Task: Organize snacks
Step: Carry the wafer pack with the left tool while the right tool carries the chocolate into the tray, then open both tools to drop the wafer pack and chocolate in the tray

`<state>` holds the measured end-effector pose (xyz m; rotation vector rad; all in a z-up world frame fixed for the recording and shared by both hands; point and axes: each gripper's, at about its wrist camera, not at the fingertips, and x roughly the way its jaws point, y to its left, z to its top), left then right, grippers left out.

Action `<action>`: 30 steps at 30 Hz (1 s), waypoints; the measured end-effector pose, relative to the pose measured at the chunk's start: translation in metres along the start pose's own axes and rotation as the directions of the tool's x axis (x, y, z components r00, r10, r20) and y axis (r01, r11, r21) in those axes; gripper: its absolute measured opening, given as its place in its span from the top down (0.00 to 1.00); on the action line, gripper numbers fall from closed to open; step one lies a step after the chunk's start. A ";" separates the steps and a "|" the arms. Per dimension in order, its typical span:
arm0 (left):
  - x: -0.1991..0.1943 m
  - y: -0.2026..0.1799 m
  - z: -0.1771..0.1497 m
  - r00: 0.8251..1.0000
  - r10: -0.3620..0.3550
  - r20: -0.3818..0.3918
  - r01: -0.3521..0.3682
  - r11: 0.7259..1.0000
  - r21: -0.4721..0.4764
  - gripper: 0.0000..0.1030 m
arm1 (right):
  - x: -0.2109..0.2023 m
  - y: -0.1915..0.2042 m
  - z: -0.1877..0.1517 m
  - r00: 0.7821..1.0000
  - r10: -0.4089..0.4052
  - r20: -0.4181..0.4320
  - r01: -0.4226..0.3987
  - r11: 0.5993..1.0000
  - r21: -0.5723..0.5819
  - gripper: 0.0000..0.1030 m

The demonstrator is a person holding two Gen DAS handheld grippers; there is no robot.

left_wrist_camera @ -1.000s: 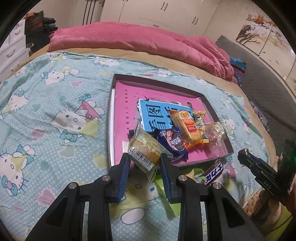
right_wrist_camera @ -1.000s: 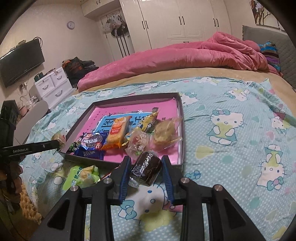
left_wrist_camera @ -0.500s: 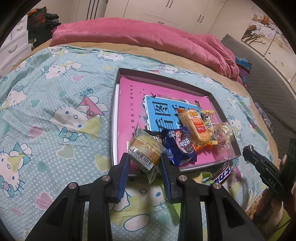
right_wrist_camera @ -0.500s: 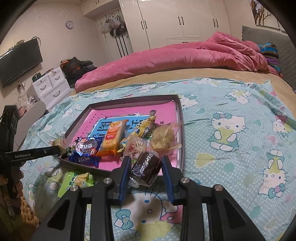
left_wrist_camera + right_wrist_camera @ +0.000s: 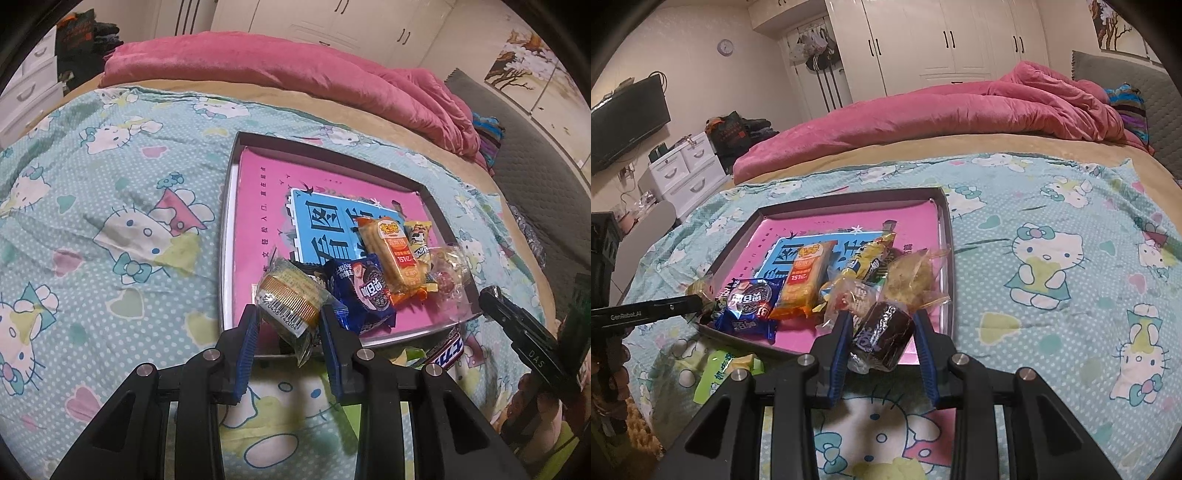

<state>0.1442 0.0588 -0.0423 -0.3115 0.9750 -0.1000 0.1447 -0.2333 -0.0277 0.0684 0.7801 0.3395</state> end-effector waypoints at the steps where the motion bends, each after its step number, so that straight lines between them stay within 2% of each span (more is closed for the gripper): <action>1: 0.000 0.000 0.000 1.000 -0.001 0.000 0.001 1.000 -0.001 0.67 | 0.001 0.000 0.000 1.000 -0.002 0.001 0.002 1.000 -0.003 0.67; 13: 0.002 -0.001 -0.001 1.000 -0.001 -0.002 0.001 1.000 0.004 0.67 | 0.008 0.001 0.004 1.000 -0.019 0.005 0.019 1.000 -0.006 0.67; 23: 0.001 -0.002 -0.001 1.000 -0.004 -0.004 0.004 1.000 0.005 0.66 | 0.019 -0.002 0.000 0.999 -0.045 -0.024 0.044 0.999 -0.011 0.66; 27: -0.003 -0.005 -0.002 1.000 -0.001 -0.005 0.001 1.000 0.010 0.61 | 0.018 -0.001 -0.001 0.999 -0.047 -0.024 0.047 0.999 -0.010 0.65; 28: -0.003 -0.005 -0.002 1.000 -0.002 -0.005 0.002 1.000 0.010 0.59 | 0.017 -0.001 -0.001 0.999 -0.048 -0.020 0.048 0.999 -0.011 0.64; 30: -0.007 -0.006 -0.002 1.000 -0.004 -0.005 0.004 1.000 0.006 0.58 | 0.015 -0.001 0.000 0.999 -0.049 -0.014 0.049 0.999 -0.011 0.53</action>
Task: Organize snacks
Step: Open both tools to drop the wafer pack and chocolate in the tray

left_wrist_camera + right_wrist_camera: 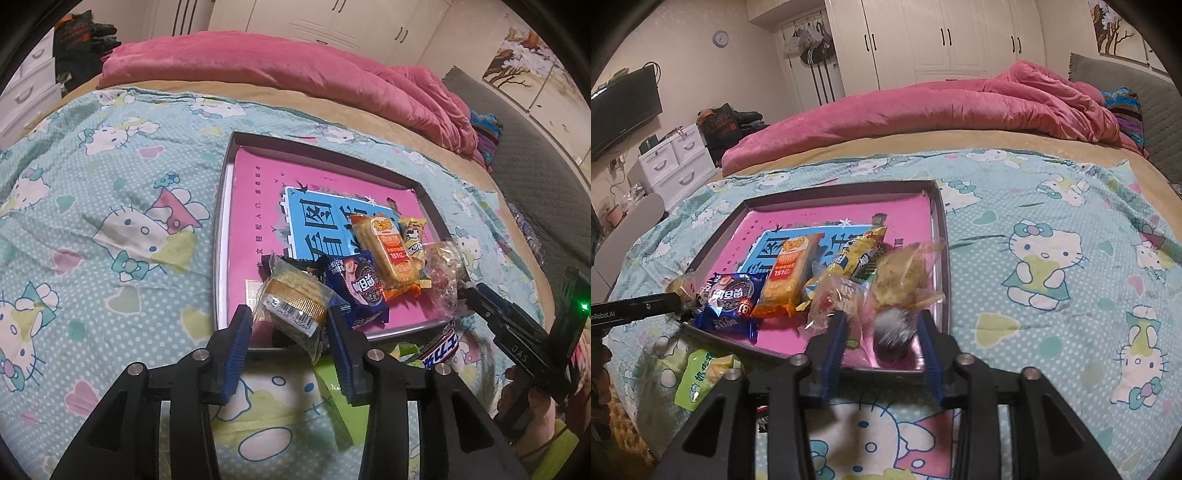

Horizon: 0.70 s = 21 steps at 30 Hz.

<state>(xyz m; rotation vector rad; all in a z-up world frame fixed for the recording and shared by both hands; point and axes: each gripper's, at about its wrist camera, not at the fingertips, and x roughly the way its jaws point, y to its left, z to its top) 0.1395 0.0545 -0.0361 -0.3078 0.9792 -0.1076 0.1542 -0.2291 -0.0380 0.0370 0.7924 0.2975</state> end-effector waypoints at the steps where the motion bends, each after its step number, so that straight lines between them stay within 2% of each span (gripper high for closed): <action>1: -0.002 0.000 0.000 1.000 -0.002 0.002 0.002 1.000 0.000 0.58 | -0.001 0.000 0.000 1.000 0.002 0.002 -0.002 1.000 0.003 0.51; 5: -0.013 -0.004 -0.001 1.000 -0.020 0.014 0.020 1.000 0.005 0.55 | -0.009 0.000 -0.002 1.000 0.024 0.008 -0.024 1.000 0.018 0.50; 7: -0.018 -0.006 -0.002 0.999 -0.037 0.018 0.037 0.999 0.009 0.43 | -0.012 0.001 -0.005 1.000 0.029 0.007 -0.029 0.999 0.018 0.50; 16: -0.027 -0.029 -0.009 0.997 -0.078 0.003 0.077 0.994 0.074 0.43 | -0.027 0.006 -0.012 0.997 0.082 -0.002 -0.082 0.996 0.032 0.49; 18: -0.029 -0.034 -0.012 0.996 -0.092 -0.003 0.092 0.991 0.094 0.43 | -0.029 0.009 -0.014 0.995 0.100 -0.013 -0.099 0.995 0.029 0.46; 21: -0.028 -0.042 -0.017 0.994 -0.104 -0.026 0.107 0.986 0.126 0.43 | -0.032 0.013 -0.018 0.992 0.123 -0.031 -0.123 0.992 0.022 0.45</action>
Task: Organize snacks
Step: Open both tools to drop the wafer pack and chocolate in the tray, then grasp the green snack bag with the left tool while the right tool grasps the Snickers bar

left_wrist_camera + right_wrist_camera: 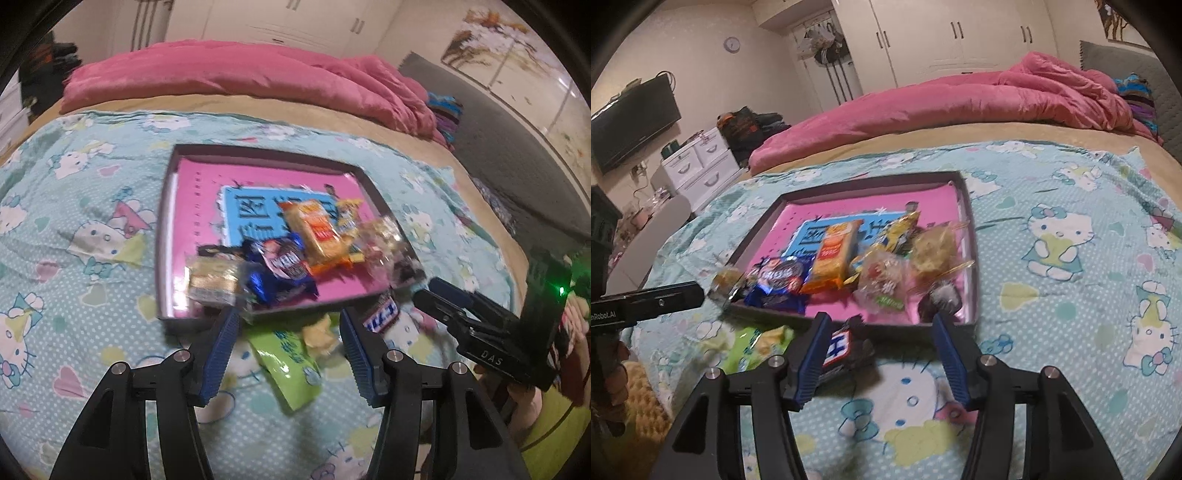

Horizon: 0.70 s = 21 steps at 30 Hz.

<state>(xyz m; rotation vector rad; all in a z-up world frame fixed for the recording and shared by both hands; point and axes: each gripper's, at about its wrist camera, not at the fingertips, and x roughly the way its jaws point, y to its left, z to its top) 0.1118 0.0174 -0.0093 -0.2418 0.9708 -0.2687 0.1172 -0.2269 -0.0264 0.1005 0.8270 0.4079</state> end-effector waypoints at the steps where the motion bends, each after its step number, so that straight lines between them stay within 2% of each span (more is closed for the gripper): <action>1: 0.002 -0.002 -0.002 1.000 -0.006 -0.010 0.006 1.000 0.005 0.43 | 0.000 0.001 -0.001 1.000 0.005 -0.005 -0.005 1.000 -0.001 0.45; 4: 0.009 -0.006 -0.009 0.999 -0.027 -0.045 0.027 1.000 0.012 0.43 | 0.002 0.005 -0.008 0.998 0.039 -0.043 -0.039 0.999 0.011 0.45; 11: 0.028 -0.026 -0.023 0.992 -0.024 -0.120 0.035 0.995 0.089 0.43 | 0.013 0.008 -0.026 0.981 0.119 -0.154 -0.108 0.991 0.073 0.45; 16: 0.036 -0.031 -0.027 0.989 -0.022 -0.146 0.039 0.992 0.119 0.43 | 0.021 0.007 -0.030 0.972 0.144 -0.186 -0.128 0.987 0.093 0.45; 21: 0.044 -0.029 -0.030 0.985 -0.014 -0.170 0.035 0.992 0.123 0.43 | 0.031 0.007 -0.031 0.968 0.136 -0.210 -0.119 0.989 0.090 0.45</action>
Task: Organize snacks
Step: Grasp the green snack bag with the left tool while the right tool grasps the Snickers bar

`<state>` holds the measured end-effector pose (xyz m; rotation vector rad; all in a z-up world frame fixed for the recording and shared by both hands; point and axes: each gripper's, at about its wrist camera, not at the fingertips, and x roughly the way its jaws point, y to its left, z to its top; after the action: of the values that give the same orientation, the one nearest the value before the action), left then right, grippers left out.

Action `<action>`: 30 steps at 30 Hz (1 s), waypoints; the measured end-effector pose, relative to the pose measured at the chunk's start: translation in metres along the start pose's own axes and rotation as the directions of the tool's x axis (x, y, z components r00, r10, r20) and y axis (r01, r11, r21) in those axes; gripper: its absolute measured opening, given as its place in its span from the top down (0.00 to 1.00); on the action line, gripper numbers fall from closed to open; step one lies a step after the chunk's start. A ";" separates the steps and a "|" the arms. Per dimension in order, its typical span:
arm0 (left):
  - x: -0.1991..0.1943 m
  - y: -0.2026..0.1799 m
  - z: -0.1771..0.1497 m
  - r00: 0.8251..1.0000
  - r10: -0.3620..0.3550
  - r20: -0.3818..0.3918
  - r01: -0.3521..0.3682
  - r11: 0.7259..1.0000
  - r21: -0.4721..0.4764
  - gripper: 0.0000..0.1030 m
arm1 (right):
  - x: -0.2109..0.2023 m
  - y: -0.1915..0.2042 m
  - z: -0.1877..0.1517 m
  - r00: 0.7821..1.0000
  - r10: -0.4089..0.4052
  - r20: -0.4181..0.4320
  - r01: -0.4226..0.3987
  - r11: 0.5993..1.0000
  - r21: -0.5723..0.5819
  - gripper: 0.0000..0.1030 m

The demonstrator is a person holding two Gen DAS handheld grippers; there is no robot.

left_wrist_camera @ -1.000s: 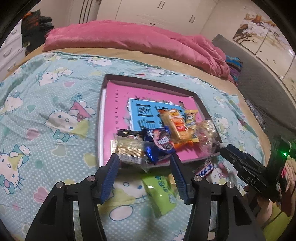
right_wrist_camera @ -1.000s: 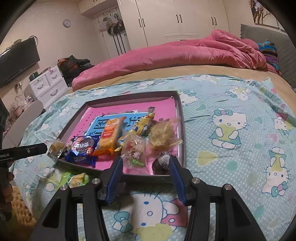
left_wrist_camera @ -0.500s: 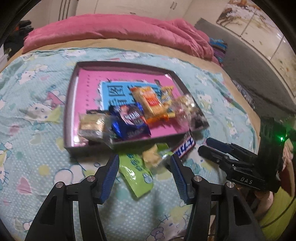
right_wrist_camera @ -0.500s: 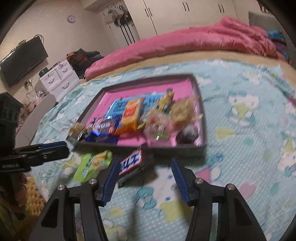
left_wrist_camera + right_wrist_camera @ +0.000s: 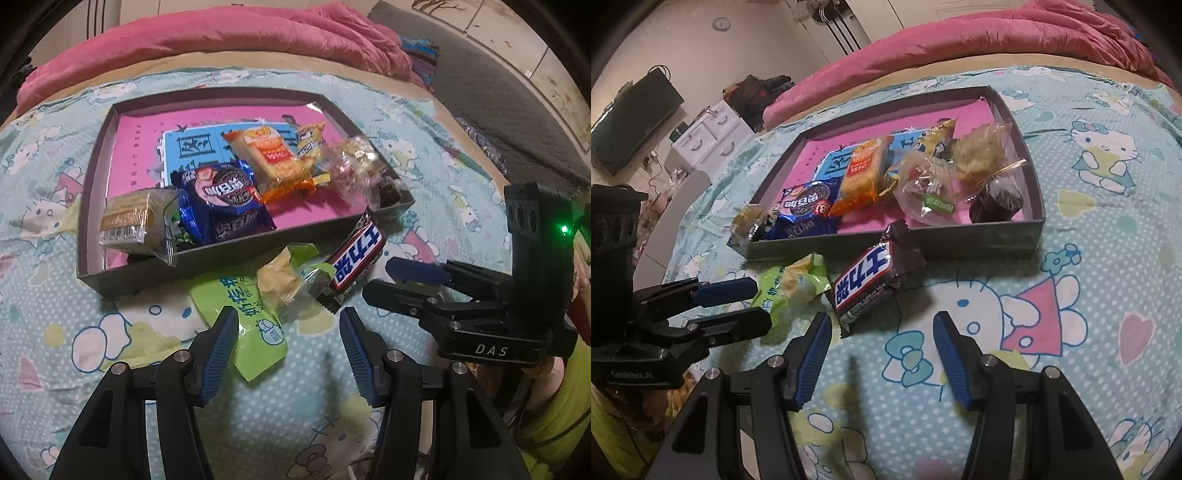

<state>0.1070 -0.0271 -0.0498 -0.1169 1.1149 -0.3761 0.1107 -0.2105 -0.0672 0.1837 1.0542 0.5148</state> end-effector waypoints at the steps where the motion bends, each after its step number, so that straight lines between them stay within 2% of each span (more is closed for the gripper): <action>1: 0.001 0.000 0.000 1.000 -0.001 -0.004 0.001 1.000 0.000 0.43 | 0.002 0.000 0.001 1.000 -0.001 -0.002 0.001 1.000 -0.001 0.45; 8: 0.011 0.001 0.002 1.000 0.000 -0.020 0.000 1.000 0.005 0.43 | 0.013 -0.002 0.010 1.000 -0.004 0.002 0.004 1.000 -0.005 0.45; 15: 0.019 -0.001 0.005 1.000 -0.004 -0.025 0.005 1.000 0.017 0.43 | 0.023 -0.001 0.020 0.999 0.042 0.014 -0.042 0.999 -0.012 0.45; 16: 0.020 -0.001 0.005 1.000 -0.004 -0.027 0.004 1.000 0.018 0.43 | 0.024 -0.001 0.020 0.998 0.054 0.014 -0.054 0.998 -0.013 0.46; 18: 0.022 -0.002 0.006 1.000 -0.004 -0.029 0.004 1.000 0.021 0.43 | 0.025 0.001 0.021 0.997 0.076 0.015 -0.076 0.997 -0.021 0.61; 24: 0.028 -0.005 0.008 1.000 -0.013 -0.029 0.013 1.000 0.021 0.43 | 0.025 0.001 0.022 0.991 0.129 0.029 -0.129 0.992 -0.011 0.72; 30: 0.034 -0.003 0.010 1.000 -0.020 -0.010 0.020 1.000 0.005 0.44 | 0.015 0.007 0.025 0.987 0.140 0.074 -0.137 0.990 -0.045 0.80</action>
<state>0.1279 -0.0431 -0.0732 -0.1220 1.1229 -0.3975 0.1362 -0.1942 -0.0635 0.2405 0.9594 0.6489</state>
